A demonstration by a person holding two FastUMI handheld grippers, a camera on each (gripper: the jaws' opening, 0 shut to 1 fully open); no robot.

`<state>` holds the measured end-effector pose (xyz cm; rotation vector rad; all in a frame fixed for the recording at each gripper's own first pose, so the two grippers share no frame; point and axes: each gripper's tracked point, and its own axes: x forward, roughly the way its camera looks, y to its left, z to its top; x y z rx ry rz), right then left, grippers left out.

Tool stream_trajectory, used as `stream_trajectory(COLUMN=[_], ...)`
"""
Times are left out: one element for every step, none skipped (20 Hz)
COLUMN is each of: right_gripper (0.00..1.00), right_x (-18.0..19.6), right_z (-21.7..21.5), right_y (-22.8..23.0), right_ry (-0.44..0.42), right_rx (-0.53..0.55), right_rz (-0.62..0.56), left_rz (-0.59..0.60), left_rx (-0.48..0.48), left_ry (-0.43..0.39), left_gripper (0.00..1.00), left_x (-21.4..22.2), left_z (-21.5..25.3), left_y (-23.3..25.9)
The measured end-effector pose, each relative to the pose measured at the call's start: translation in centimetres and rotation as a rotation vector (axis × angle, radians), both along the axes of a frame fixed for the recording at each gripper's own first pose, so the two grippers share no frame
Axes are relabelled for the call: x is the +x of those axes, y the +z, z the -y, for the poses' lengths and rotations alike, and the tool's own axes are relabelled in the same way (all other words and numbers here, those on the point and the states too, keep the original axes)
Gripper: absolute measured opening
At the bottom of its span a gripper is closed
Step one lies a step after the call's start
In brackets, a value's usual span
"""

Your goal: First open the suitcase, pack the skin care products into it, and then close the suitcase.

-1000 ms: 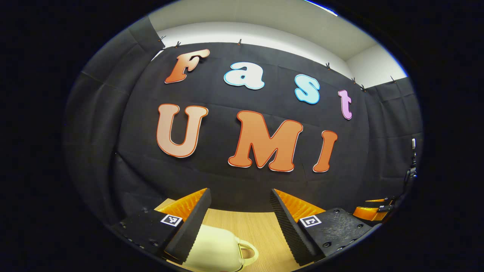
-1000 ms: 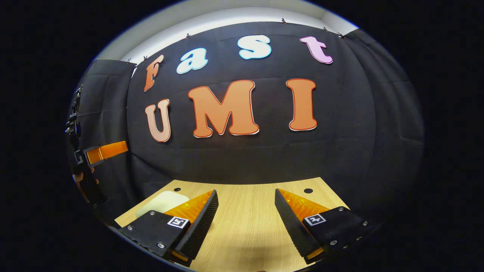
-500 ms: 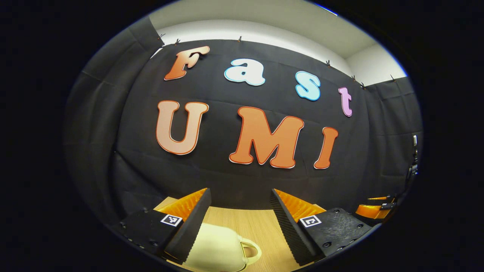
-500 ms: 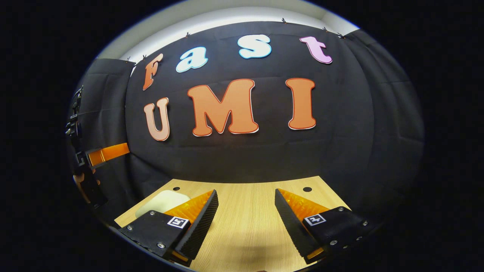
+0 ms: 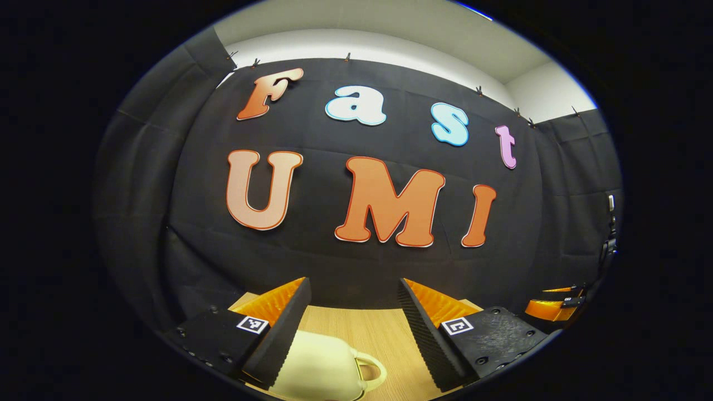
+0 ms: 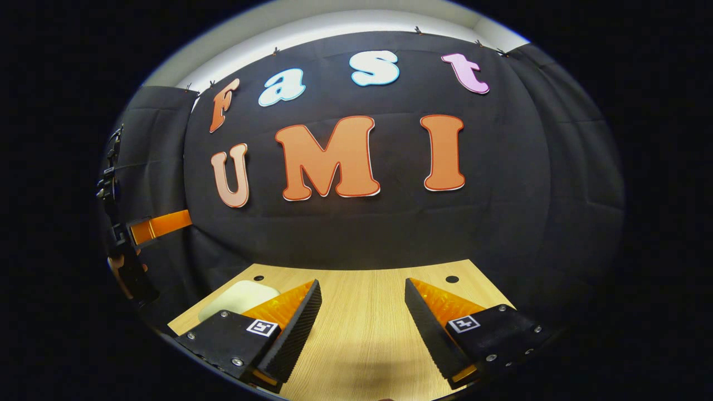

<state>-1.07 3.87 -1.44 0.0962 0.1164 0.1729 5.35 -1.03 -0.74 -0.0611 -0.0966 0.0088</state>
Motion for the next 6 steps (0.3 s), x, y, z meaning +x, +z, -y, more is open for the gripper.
stream_trajectory(right_gripper=[0.95, 0.95, 0.95, 0.95, 0.95, 0.95], right_x=[0.05, 0.08, 0.26, 0.13, 0.18, 0.24], right_z=[-0.03, -0.02, -0.02, 0.07, 0.06, 0.12], right_y=[0.02, 0.07, 0.11, 0.18, 0.21, 0.25], right_ry=[0.001, 0.001, 0.0, -0.001, -0.001, -0.002], right_rx=[0.0, 0.001, 0.002, 0.003, 0.005, 0.006], right_rz=[0.0, 0.001, 0.001, 0.003, 0.003, 0.004], left_rz=[-0.003, -0.005, -0.006, -0.006, -0.008, -0.01], left_rx=[0.001, 0.002, 0.002, 0.002, 0.001, 0.0], left_ry=[0.001, 0.002, 0.002, 0.0, -0.005, -0.011], left_gripper=[0.97, 0.97, 0.97, 0.97, 0.97, 0.97], left_x=[-0.05, 0.01, 0.05, 0.0, -0.01, 0.02], left_z=[-0.11, -0.15, -0.17, -0.23, -0.09, 0.05], left_y=[-0.05, -0.04, -0.15, -0.08, -0.13, -0.13])
